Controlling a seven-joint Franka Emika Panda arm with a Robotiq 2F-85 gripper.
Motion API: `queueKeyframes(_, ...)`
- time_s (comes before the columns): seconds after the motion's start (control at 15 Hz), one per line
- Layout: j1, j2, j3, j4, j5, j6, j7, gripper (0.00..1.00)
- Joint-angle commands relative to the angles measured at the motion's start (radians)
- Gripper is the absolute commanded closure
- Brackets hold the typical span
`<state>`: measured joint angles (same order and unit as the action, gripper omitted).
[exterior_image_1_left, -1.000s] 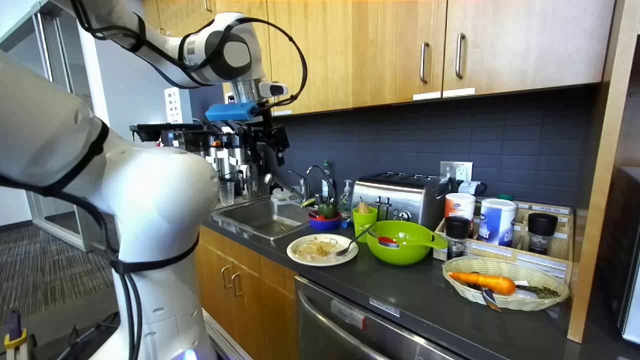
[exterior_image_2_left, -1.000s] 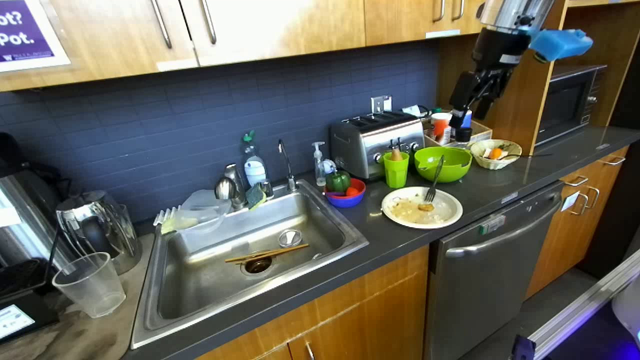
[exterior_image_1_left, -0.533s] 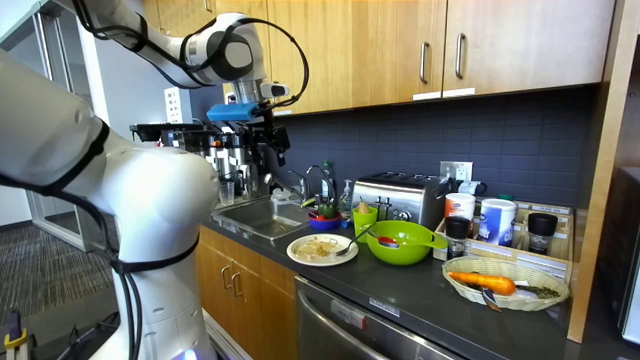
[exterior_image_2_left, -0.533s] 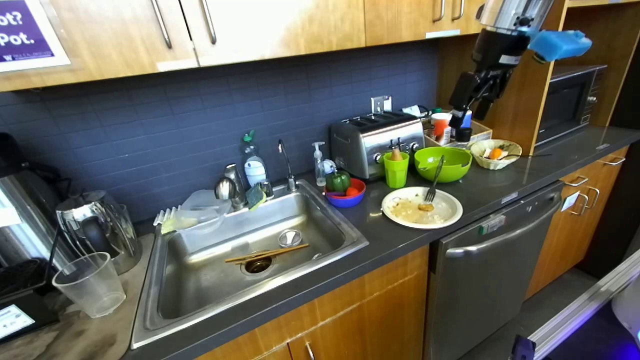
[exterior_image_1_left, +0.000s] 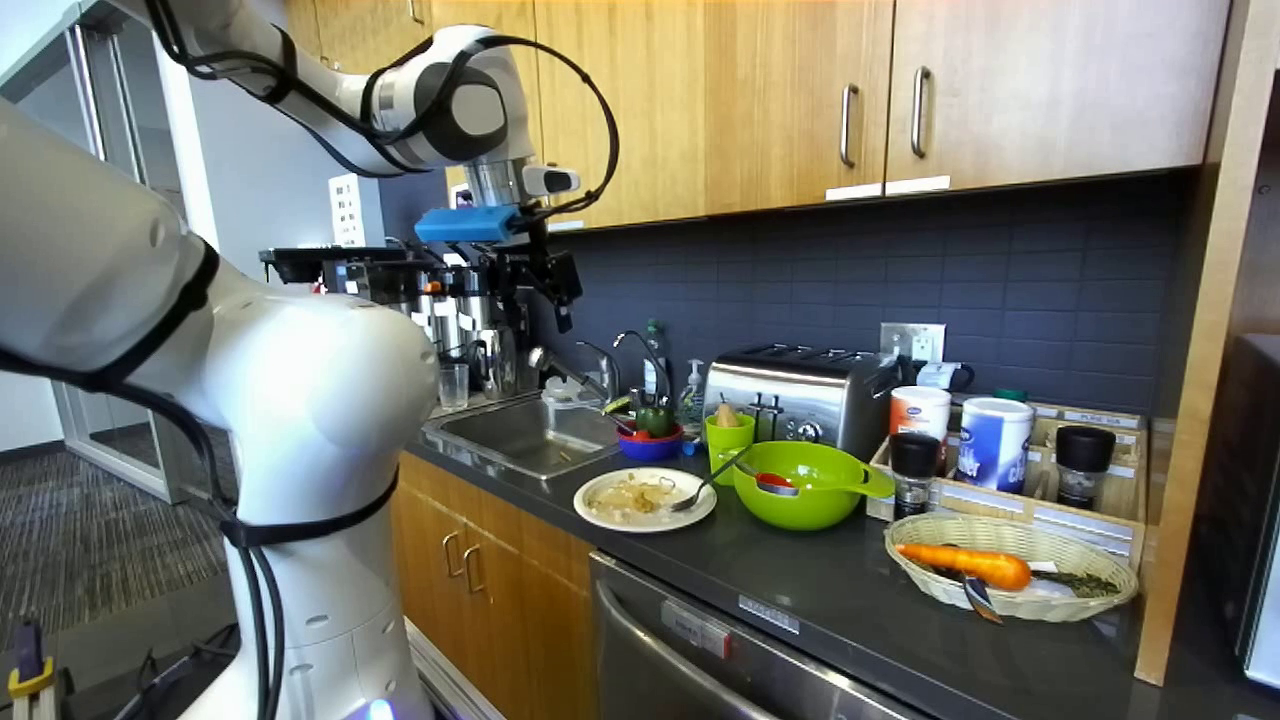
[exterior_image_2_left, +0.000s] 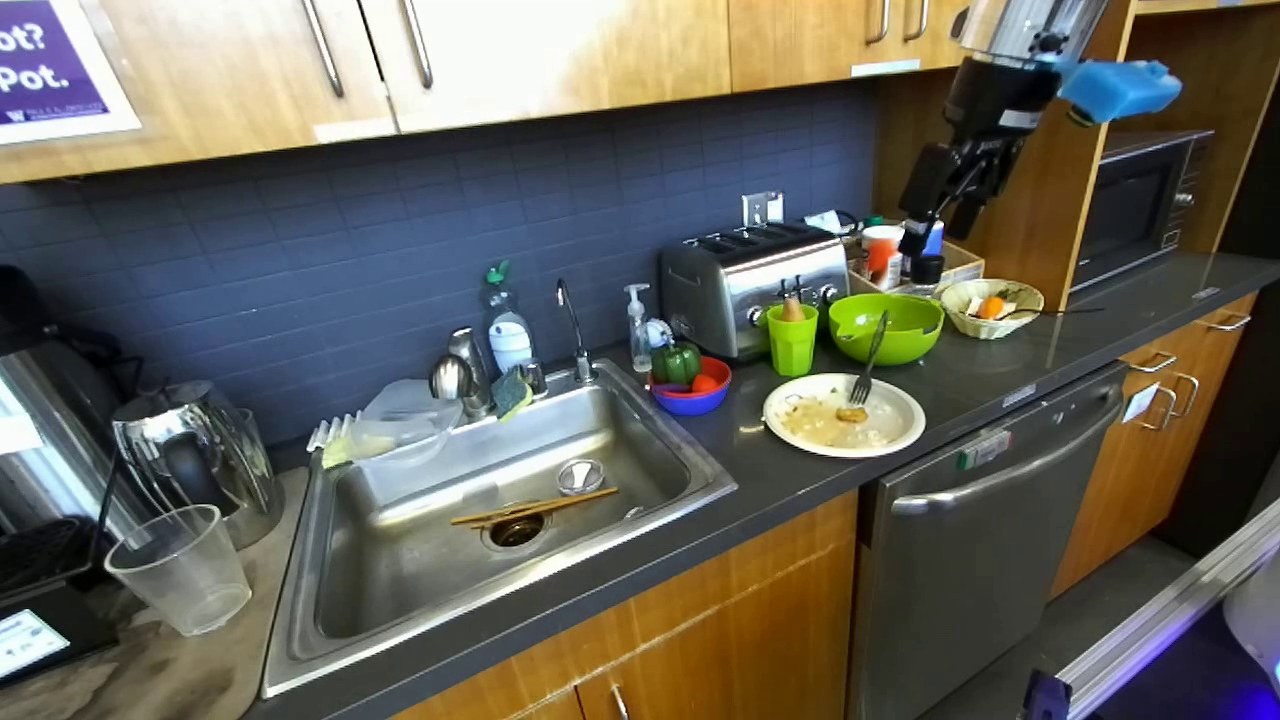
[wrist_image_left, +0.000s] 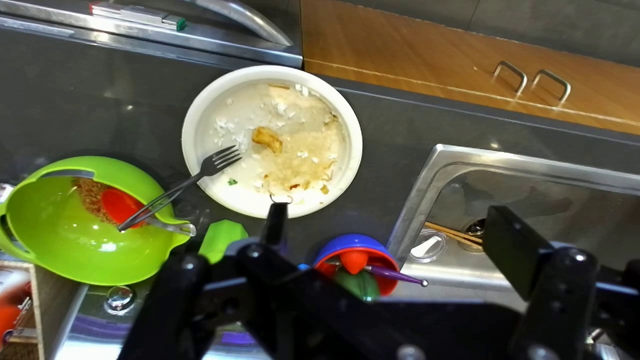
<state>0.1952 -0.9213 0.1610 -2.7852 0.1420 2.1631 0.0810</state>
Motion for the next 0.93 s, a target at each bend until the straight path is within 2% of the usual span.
queueKeyframes(0.0,0.011,0.012,-0.016,0.003,0.006,0.01,-0.025,0.0)
queueKeyframes(0.33,0.001,0.001,-0.003,0.003,-0.002,-0.004,-0.005,0.0)
queueKeyframes(0.87,-0.036,0.026,-0.042,0.009,-0.022,0.026,-0.026,0.0)
